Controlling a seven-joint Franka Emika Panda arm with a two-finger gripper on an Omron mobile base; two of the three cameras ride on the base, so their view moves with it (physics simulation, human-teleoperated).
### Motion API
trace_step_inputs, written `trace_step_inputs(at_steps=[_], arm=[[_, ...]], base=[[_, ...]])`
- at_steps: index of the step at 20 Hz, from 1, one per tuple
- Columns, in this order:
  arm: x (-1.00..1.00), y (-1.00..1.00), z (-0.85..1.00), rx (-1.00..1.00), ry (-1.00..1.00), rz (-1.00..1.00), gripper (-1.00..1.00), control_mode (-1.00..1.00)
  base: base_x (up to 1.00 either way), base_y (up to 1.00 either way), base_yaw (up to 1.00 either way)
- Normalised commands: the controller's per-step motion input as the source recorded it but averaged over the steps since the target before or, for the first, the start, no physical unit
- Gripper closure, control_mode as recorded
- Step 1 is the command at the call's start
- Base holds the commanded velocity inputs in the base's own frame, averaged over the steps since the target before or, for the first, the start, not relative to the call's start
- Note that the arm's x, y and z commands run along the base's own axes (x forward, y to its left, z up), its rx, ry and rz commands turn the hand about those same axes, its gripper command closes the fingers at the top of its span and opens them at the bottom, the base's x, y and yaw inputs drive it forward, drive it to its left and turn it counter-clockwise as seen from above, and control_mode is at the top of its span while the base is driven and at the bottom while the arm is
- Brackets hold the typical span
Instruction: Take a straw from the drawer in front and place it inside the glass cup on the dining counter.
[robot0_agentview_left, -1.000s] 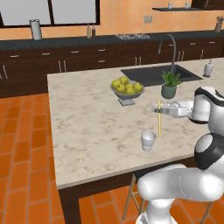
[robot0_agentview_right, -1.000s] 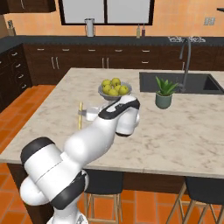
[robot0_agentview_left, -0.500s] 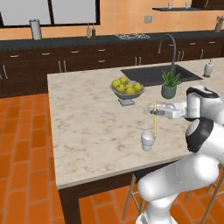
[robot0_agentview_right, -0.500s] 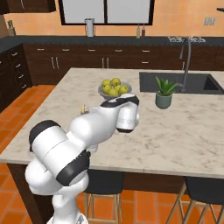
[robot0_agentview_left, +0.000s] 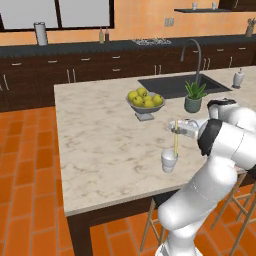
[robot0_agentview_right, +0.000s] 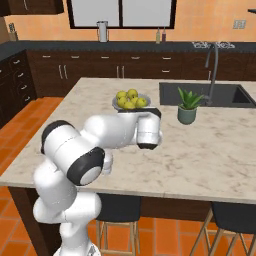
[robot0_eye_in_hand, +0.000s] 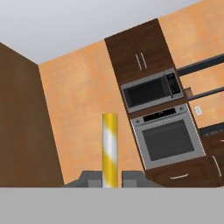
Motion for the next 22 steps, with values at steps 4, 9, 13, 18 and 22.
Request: trace_step_inputs(at_steps=[4, 9, 13, 18, 22], arm=[[0.24, -0.02, -0.24, 0.00, -0.02, 0.00, 1.00, -1.00], [0.24, 0.00, -0.32, 0.00, 0.00, 0.00, 1.00, -1.00], [0.30, 0.00, -0.30, 0.00, 0.00, 0.00, 1.00, -1.00], [0.35, 0.00, -0.25, 0.00, -0.01, 0.00, 1.00, -1.00], [0.26, 0.00, -0.35, 0.00, 0.00, 0.00, 1.00, -1.00]], base=[[0.00, 0.00, 0.00], [0.00, 0.00, 0.00], [0.00, 0.00, 0.00], [0.00, 0.00, 0.00], [0.00, 0.00, 0.00]])
